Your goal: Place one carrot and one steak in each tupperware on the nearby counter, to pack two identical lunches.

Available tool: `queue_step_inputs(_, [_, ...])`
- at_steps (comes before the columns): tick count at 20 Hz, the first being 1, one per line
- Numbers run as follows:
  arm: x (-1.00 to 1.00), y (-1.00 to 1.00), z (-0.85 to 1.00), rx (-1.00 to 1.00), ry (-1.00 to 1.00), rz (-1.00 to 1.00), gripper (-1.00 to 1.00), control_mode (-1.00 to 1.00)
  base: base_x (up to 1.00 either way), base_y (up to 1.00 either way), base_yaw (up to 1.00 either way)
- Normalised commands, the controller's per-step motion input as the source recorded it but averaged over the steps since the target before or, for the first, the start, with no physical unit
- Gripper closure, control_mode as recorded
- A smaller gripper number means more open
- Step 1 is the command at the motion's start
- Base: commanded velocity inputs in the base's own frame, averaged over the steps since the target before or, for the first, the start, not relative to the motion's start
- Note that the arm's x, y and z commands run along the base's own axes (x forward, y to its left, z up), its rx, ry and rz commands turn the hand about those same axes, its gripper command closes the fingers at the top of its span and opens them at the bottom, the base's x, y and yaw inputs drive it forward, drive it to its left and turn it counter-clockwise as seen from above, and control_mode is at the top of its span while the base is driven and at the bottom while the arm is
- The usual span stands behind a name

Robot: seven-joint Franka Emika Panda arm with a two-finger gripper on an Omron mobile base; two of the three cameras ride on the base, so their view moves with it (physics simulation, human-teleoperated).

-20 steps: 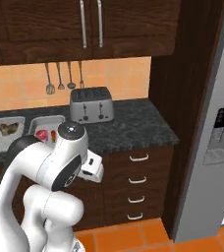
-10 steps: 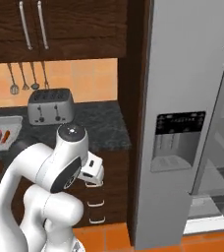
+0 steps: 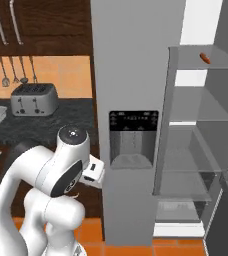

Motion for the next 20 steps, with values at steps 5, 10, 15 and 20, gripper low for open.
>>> queue_step_inputs(5, [0.00, 0.00, 0.00, 0.00, 0.00, 0.00, -1.00, 1.00, 0.11, -1.00, 0.16])
queue_step_inputs(10, [0.00, 0.00, 0.00, 0.00, 0.00, 0.00, -1.00, 1.00, 0.59, -0.87, 0.03])
queue_step_inputs(15, [0.00, 0.00, 0.00, 0.00, 0.00, 0.00, -1.00, 1.00, 0.88, -0.16, 0.10])
queue_step_inputs(20, [0.00, 0.00, 0.00, 0.00, 0.00, 0.00, -1.00, 1.00, -0.04, -0.58, 0.04])
